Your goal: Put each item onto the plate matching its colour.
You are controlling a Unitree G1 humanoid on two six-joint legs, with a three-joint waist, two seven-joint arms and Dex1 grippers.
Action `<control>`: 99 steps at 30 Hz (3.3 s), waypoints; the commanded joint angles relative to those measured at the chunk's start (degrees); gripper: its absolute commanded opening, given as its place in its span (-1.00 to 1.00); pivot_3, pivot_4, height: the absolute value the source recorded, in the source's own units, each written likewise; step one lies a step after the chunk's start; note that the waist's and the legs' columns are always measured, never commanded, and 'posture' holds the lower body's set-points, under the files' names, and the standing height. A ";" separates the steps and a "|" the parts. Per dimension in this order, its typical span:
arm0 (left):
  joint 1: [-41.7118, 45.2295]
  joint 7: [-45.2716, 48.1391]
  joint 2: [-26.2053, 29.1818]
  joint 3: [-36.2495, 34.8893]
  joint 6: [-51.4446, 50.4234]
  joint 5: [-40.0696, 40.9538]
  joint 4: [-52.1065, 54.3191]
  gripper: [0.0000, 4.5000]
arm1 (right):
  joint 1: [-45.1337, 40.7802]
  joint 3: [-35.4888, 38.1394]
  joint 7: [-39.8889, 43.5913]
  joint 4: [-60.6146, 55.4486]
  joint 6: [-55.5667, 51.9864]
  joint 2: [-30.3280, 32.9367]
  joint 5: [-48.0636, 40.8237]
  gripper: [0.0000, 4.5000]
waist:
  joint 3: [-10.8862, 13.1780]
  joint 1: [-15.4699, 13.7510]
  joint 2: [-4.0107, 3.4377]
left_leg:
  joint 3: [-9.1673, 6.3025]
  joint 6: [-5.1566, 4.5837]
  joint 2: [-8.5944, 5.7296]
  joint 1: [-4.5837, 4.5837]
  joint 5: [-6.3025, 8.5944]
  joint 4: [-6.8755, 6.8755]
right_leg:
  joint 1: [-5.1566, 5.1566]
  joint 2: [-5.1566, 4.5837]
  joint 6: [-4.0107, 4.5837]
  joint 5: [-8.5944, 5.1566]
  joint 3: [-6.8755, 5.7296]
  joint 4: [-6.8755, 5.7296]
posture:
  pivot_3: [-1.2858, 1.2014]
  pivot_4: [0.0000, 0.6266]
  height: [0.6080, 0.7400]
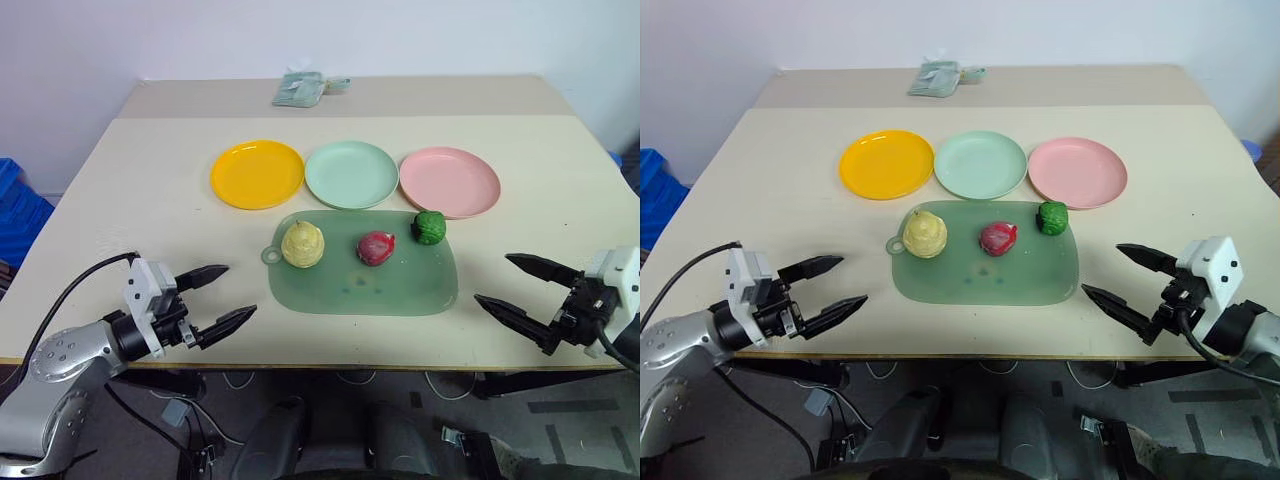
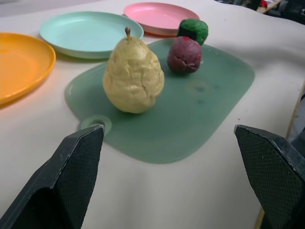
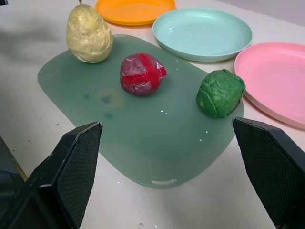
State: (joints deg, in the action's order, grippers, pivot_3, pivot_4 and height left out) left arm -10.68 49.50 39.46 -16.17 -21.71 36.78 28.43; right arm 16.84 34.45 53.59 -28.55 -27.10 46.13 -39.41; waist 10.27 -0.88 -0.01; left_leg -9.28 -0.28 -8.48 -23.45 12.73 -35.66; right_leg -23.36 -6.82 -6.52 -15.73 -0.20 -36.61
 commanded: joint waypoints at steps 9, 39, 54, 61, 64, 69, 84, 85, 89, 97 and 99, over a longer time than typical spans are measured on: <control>9.50 -10.25 -0.10 3.54 -10.74 0.45 0.41 1.00 | -6.97 -8.02 6.11 2.52 7.64 0.29 2.60 0.98 | 0.01 0.08 0.01 | 0.02 -0.04 0.02 0.02 -0.03 -0.03 | 0.00 0.03 0.00 0.06 0.00 -0.01 | 0.03 -0.52 1.00; 32.69 -22.29 -16.71 20.08 -16.68 -11.80 -13.28 1.00 | -22.98 -21.74 9.54 12.33 14.97 -2.61 6.39 0.98 | 0.03 0.01 0.06 | 0.01 -0.09 0.00 0.02 -0.07 -0.31 | 0.07 0.10 -0.40 0.34 -0.02 -0.08 | 0.03 -0.52 1.00; 33.76 -21.88 -18.71 22.81 -16.08 -15.89 -16.18 0.21 | -21.10 -20.55 7.19 10.11 14.45 -2.46 6.13 1.00 | 0.02 0.00 0.05 | 0.01 -0.09 -0.01 0.02 -0.07 -0.37 | 0.08 0.10 -0.43 0.35 -0.02 -0.14 | 0.03 -0.52 1.00; 39.40 -28.44 -22.15 16.22 -13.41 -17.21 -21.61 0.21 | -21.94 -20.77 6.16 10.02 14.37 -2.86 6.36 1.00 | 0.05 -0.18 0.11 | 0.01 -0.09 -0.01 0.02 -0.07 -0.39 | 0.08 0.11 -0.43 0.35 -0.02 -0.17 | 0.03 -0.52 1.00; 44.21 -32.06 -23.41 13.79 -10.56 -19.07 -27.66 0.21 | -23.02 -21.26 5.40 10.35 14.30 -3.30 6.45 1.00 | 0.08 -0.08 0.17 | 0.01 -0.08 -0.02 0.00 -0.08 -0.46 | 0.05 0.10 -0.43 0.36 -0.03 -0.26 | 0.03 -0.52 1.00; 63.11 -41.74 -24.48 9.69 4.24 -25.32 -58.18 0.21 | -27.14 -23.72 3.35 12.33 14.80 -5.52 8.04 1.00 | 0.16 -0.13 0.31 | 0.01 -0.04 -0.04 -0.01 -0.11 -0.49 | 0.04 0.13 -0.52 0.40 -0.09 -0.31 | 0.03 -0.52 1.00; 76.83 -45.43 -24.57 7.35 25.30 -30.29 -97.10 0.21 | -39.28 -28.90 -6.10 17.78 15.34 -16.58 12.21 1.00 | 0.37 0.15 0.69 | 0.16 0.16 -0.17 -0.06 -0.24 -0.50 | -0.11 0.09 -0.69 0.50 0.00 -0.47 | 0.03 -0.52 1.00; 76.77 -45.41 -24.62 7.30 25.57 -30.41 -97.46 0.21 | -39.65 -29.09 -6.46 17.96 15.23 -16.93 12.43 1.00 | 0.38 0.14 0.70 | 0.16 0.15 -0.18 -0.06 -0.24 -0.52 | -0.11 0.08 -0.70 0.51 0.00 -0.49 | 0.03 -0.52 1.00; 76.47 -44.98 -24.88 6.87 25.73 -30.55 -98.40 0.21 | -40.42 -29.47 -7.44 18.25 15.04 -17.67 12.67 1.00 | 0.37 0.25 0.69 | 0.15 0.14 -0.19 -0.06 -0.24 -0.54 | -0.11 0.09 -0.72 0.53 0.00 -0.52 | 0.03 -0.52 1.00; 75.41 -41.94 -25.67 4.94 26.10 -29.08 -95.08 0.99 | -40.40 -29.69 -7.35 18.19 14.74 -18.09 13.12 1.00 | 0.37 0.27 0.69 | 0.16 0.14 -0.19 -0.06 -0.24 -0.56 | -0.12 0.10 -0.72 0.53 0.00 -0.56 | 0.03 -0.52 1.00; 71.89 -39.93 -25.62 5.41 24.91 -28.47 -86.59 0.99 | -40.08 -29.90 -7.25 17.96 14.27 -17.83 13.24 1.00 | 0.37 0.33 0.69 | 0.15 0.14 -0.19 -0.06 -0.24 -0.54 | -0.13 0.10 -0.72 0.53 0.00 -0.56 | 0.03 -0.52 1.00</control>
State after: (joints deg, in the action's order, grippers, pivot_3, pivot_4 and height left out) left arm 62.43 8.01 13.38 -10.45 2.94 7.43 -65.87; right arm -22.56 4.54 46.38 -9.33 -12.84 28.12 -25.93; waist 10.64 -0.54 0.69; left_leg -9.13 -0.13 -8.66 -23.51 12.49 -36.20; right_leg -23.50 -6.73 -7.24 -15.20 -0.19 -37.19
